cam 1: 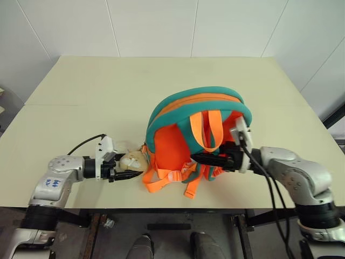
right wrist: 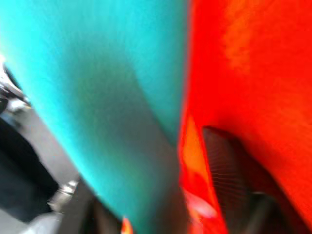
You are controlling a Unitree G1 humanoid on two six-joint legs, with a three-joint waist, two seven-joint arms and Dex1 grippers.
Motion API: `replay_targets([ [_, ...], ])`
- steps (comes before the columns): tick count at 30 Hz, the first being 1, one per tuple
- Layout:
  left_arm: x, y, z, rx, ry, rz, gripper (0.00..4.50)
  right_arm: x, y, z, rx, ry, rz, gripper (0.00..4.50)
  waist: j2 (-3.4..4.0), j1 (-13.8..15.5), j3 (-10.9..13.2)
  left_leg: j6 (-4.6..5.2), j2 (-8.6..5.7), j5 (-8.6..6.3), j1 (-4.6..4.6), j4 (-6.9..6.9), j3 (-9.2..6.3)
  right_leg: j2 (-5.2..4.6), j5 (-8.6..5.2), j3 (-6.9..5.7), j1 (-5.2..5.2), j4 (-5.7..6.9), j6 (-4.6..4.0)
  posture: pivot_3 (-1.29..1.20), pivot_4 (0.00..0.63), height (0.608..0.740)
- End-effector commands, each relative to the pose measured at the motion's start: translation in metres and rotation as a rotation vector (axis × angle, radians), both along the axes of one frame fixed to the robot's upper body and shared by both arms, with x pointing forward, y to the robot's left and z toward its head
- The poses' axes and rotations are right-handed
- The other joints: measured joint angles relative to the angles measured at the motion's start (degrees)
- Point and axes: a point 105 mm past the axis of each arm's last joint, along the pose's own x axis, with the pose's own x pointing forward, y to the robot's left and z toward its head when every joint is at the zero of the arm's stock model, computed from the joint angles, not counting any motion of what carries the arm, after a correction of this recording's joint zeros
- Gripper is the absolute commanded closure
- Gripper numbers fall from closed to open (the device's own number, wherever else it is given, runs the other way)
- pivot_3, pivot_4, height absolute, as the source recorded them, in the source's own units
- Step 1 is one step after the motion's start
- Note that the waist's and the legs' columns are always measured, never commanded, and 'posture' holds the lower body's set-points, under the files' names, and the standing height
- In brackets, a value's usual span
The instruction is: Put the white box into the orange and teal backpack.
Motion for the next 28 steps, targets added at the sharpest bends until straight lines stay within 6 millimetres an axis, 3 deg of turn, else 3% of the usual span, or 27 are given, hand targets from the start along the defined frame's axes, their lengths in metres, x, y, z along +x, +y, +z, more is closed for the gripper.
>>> replay_targets([
  [1, -0.008, 0.008, 0.022, -0.004, -0.066, 0.018, 0.01, -0.012, -0.019, 0.019, -0.034, -0.108, -0.032, 0.87, 0.00, 0.0, 0.0, 0.00, 0.00, 0.00, 0.00, 0.00, 0.00, 0.00, 0.00, 0.00, 0.00, 0.00, 0.00, 0.00, 0.150, 0.740],
  [4, -0.013, 0.013, 0.027, 0.014, -0.082, 0.039, 0.00, -0.026, -0.036, 0.012, -0.086, -0.097, -0.036, 0.04, -0.01, 0.0, 0.0, 0.00, 0.00, 0.00, 0.01, -0.01, 0.01, 0.00, -0.01, -0.01, 0.03, -0.09, -0.02, 0.00, 0.150, 0.740],
  [8, -0.020, 0.013, 0.038, 0.011, -0.106, 0.049, 0.00, -0.037, -0.065, -0.001, -0.181, -0.158, -0.095, 0.04, -0.01, 0.1, 0.0, 0.02, 0.01, -0.01, -0.01, -0.05, 0.03, 0.00, -0.04, -0.01, 0.06, -0.20, -0.07, 0.00, 0.150, 0.740],
  [16, -0.015, 0.016, 0.052, 0.005, -0.180, 0.025, 0.00, -0.010, -0.120, -0.003, -0.251, -0.299, -0.289, 0.04, -0.02, -0.1, 0.0, 0.13, -0.01, 0.09, 0.13, 0.08, 0.17, -0.01, -0.34, 0.08, 0.31, -0.42, -0.81, 0.00, 0.150, 0.740],
  [28, -0.023, 0.020, 0.053, 0.013, -0.175, 0.030, 0.00, 0.010, -0.132, -0.002, -0.339, -0.368, -0.269, 0.04, 0.00, -0.1, 0.0, 0.12, -0.01, 0.09, 0.15, 0.07, 0.15, -0.01, -0.18, 0.08, 0.39, -0.44, -0.47, 0.00, 0.150, 0.740],
])
